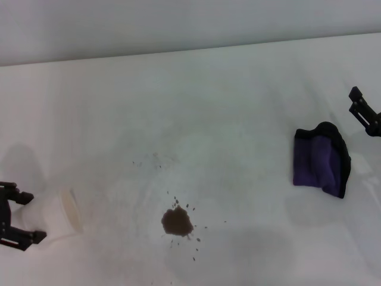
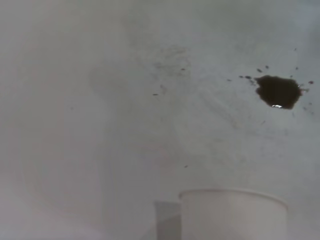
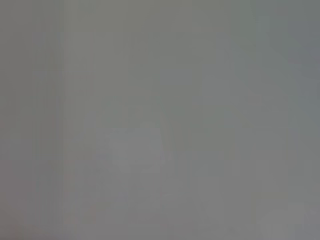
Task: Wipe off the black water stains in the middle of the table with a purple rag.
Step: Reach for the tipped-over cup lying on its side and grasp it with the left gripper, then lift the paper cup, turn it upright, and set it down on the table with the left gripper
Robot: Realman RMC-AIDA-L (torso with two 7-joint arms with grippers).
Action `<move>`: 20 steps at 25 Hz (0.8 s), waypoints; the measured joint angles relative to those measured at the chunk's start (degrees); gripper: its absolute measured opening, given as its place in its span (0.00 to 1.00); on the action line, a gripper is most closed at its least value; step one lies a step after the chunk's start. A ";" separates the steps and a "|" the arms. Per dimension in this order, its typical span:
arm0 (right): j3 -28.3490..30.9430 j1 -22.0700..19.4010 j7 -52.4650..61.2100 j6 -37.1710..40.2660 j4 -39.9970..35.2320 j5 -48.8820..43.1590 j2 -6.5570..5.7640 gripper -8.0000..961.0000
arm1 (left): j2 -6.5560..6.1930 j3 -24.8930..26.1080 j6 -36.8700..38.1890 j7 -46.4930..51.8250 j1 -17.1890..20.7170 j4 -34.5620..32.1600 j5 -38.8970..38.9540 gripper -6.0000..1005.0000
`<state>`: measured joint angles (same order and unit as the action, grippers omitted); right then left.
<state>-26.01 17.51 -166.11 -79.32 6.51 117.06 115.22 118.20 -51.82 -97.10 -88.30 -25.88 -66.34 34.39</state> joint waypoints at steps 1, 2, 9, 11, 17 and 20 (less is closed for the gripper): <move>0.00 0.00 0.00 -0.03 -0.01 0.00 0.00 0.90 | 0.17 -0.03 0.53 -0.47 0.09 0.19 -0.10 0.86; 0.00 -0.02 0.00 -0.06 -0.01 0.01 0.00 0.90 | 0.27 -0.24 1.21 -0.91 0.14 0.84 -0.08 0.85; 0.00 -0.17 0.00 -0.22 -0.19 0.01 -0.09 0.90 | 0.35 -5.16 7.11 -1.83 -0.31 5.84 0.25 0.83; 0.00 -0.20 0.00 -0.23 -0.24 0.01 -0.09 0.90 | 0.35 -6.13 8.59 -1.89 -0.39 6.74 0.42 0.83; 0.00 -0.20 0.00 -0.13 -0.60 0.01 -0.09 0.90 | 0.56 -6.60 9.49 -1.85 -0.11 5.67 3.07 0.81; 0.00 -0.15 0.00 0.00 -0.96 0.01 -0.09 0.90 | 0.58 -6.59 9.64 -1.71 0.42 4.30 4.89 0.80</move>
<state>-26.01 17.36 -166.11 -79.32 5.55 117.07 115.13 118.79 -58.41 -87.46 -90.01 -25.46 -62.04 39.27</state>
